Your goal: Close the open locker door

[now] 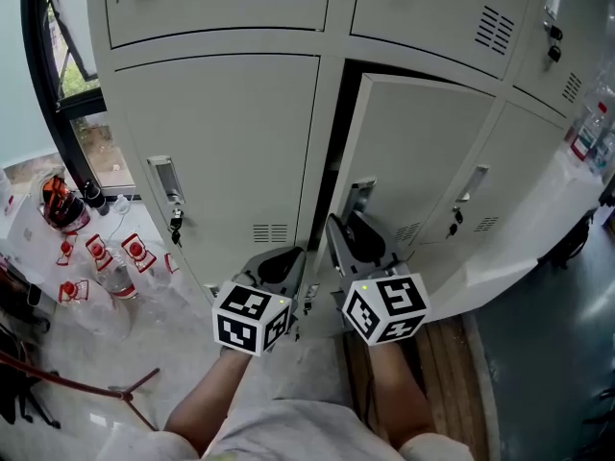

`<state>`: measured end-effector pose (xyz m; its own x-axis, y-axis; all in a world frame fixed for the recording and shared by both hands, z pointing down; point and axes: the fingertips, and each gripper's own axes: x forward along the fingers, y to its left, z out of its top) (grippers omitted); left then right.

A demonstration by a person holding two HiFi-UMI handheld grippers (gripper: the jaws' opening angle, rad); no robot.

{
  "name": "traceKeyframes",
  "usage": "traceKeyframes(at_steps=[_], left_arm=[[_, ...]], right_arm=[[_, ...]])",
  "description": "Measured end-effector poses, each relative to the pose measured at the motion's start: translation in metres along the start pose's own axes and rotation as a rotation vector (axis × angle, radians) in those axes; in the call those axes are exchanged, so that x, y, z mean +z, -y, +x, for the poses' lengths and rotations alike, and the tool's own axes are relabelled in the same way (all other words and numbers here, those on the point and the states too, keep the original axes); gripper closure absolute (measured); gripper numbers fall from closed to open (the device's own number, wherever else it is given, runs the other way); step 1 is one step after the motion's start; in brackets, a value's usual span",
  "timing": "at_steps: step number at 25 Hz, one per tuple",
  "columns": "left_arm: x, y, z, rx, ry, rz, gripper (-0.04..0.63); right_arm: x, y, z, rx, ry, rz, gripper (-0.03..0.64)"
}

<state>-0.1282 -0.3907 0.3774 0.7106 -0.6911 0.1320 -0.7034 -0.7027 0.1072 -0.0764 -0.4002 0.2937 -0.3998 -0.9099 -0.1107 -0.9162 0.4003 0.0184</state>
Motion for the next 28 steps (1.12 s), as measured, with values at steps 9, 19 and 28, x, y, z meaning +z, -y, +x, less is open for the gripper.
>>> traceKeyframes(at_steps=[9, 19, 28], left_arm=[[0.008, -0.014, 0.011, -0.009, 0.016, 0.006, 0.589], [0.006, -0.030, 0.021, -0.013, 0.019, -0.012, 0.589], [0.005, -0.035, 0.030, -0.021, 0.013, -0.008, 0.589]], right_arm=[[-0.002, 0.007, 0.028, -0.023, -0.004, -0.008, 0.517], [-0.006, 0.012, 0.046, -0.039, -0.009, -0.013, 0.520], [-0.009, 0.016, 0.055, -0.004, -0.006, -0.003, 0.525]])
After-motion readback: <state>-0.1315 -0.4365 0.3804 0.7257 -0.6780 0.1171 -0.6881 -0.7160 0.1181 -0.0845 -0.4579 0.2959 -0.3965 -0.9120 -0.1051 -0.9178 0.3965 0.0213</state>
